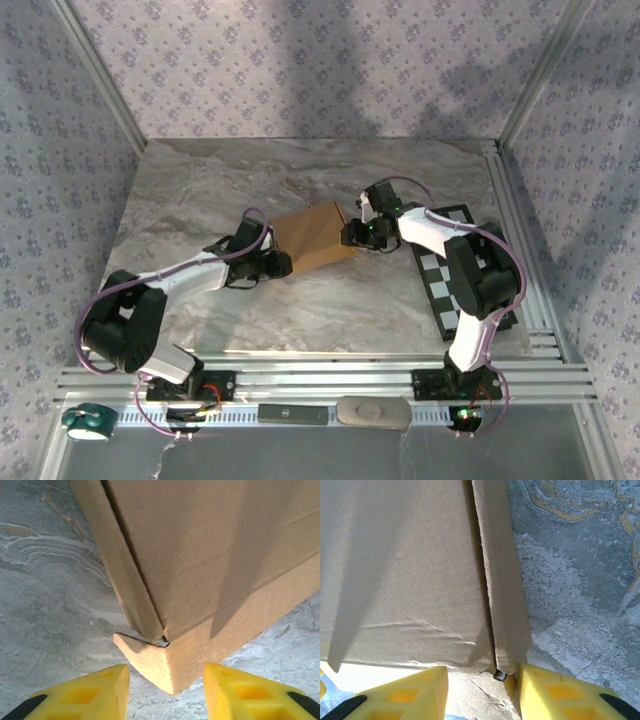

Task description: Fold the paper box

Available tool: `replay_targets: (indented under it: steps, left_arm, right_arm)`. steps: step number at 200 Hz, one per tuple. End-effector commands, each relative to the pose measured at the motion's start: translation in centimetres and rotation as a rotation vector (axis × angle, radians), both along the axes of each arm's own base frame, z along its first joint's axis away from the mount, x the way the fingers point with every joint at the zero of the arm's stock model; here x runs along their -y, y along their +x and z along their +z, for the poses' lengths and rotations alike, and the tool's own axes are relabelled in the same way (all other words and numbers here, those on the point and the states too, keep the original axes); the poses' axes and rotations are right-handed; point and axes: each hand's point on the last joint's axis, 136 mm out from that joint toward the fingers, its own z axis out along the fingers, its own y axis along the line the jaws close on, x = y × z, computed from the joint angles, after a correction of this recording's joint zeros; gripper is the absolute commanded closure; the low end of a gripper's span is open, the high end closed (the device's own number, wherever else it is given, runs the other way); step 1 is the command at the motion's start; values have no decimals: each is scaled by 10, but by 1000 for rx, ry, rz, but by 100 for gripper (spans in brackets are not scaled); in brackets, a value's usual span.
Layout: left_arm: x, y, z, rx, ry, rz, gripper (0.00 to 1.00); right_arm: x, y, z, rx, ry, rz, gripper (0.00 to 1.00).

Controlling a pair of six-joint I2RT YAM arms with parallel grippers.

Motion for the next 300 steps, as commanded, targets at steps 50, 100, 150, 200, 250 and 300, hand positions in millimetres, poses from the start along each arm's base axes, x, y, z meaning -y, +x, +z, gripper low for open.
replay_targets:
  steps: [50, 100, 150, 200, 250, 300]
  left_arm:
    - [19, 10, 6, 6, -84, -9, 57]
    - [24, 11, 4, -9, -114, -4, 60]
    - [24, 11, -1, -21, -112, -3, 69]
    - [26, 13, 2, -21, -126, -4, 70]
    - [25, 15, 3, -30, -140, 7, 74]
    - [25, 17, 8, -23, -149, 8, 79]
  right_arm:
    - [-3, 0, 2, -28, 17, -3, 58]
    - [-4, -1, 0, -36, 16, 1, 59]
    - [-4, -2, 0, -37, 16, 1, 59]
    - [-11, 7, 9, -14, 32, 9, 60]
    - [-11, 8, 8, -20, 32, 12, 61]
    - [-9, 8, 5, -25, 32, 14, 62]
